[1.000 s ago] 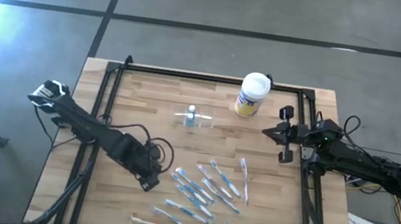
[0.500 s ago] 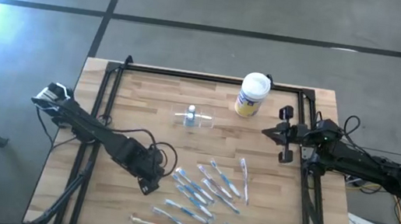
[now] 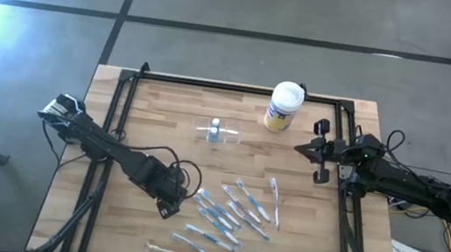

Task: Pick & Place toothbrushing station
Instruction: Put the blue mouthwash into the middle section of the transparent organizer

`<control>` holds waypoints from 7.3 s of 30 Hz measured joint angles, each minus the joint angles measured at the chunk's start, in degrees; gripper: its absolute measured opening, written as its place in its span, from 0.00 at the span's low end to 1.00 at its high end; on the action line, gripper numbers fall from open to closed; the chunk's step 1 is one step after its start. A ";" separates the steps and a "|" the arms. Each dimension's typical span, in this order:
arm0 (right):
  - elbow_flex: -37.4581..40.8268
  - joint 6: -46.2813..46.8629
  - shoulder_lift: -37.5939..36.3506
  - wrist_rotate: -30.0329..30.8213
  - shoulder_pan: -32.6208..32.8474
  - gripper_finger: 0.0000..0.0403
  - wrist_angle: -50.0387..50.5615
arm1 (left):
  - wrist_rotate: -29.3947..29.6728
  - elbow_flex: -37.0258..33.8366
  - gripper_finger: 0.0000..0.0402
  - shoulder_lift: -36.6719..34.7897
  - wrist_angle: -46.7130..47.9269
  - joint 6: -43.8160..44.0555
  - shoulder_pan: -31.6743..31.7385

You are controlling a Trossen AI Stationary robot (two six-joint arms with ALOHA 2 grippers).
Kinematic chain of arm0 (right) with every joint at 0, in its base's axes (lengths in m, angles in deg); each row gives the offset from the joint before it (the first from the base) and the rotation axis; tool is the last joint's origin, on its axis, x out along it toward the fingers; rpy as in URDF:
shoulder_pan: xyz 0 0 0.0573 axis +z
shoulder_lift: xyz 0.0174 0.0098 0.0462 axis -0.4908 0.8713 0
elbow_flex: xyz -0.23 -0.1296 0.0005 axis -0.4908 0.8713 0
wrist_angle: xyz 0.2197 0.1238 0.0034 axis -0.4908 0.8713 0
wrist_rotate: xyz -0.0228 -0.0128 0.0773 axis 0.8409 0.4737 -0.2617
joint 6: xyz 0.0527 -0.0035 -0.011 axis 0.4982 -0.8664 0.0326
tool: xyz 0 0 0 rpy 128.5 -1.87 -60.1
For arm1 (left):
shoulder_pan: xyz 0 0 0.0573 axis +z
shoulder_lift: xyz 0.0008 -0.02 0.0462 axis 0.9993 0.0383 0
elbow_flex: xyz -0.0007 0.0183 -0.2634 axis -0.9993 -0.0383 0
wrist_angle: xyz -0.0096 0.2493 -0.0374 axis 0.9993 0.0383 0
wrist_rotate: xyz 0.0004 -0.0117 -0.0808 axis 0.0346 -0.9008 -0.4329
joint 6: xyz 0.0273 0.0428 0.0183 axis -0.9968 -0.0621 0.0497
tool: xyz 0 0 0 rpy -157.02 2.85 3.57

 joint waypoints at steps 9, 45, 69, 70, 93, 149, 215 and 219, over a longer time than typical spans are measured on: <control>0.00 -0.19 0.00 1.90 -0.04 0.02 0.33 | 0.22 0.00 0.54 0.09 0.98 -1.15 0.24; 0.00 -0.17 0.00 2.95 0.00 0.02 0.44 | 0.89 -0.76 0.24 0.10 -0.28 -3.48 0.71; 0.00 -0.20 0.00 2.91 -0.02 0.02 0.70 | 10.88 25.78 0.24 0.10 30.00 -24.69 5.37; 0.00 -0.21 0.00 2.91 -0.02 0.02 0.72 | 11.41 27.10 0.24 0.10 31.30 -25.22 5.96; 1.96 6.99 3.37 2.45 0.26 0.02 1.29 | 17.46 32.41 0.24 -0.67 34.07 -57.32 27.12; 3.01 4.77 4.09 2.47 0.26 0.02 1.31 | 23.43 49.40 0.24 22.22 14.74 -87.88 36.34; 3.02 2.76 4.07 2.95 0.26 0.02 1.10 | 22.15 42.05 0.24 23.00 9.93 -141.08 35.83; 3.00 2.36 4.07 2.95 0.26 0.02 1.09 | 22.71 40.93 0.24 23.00 8.55 -144.69 35.80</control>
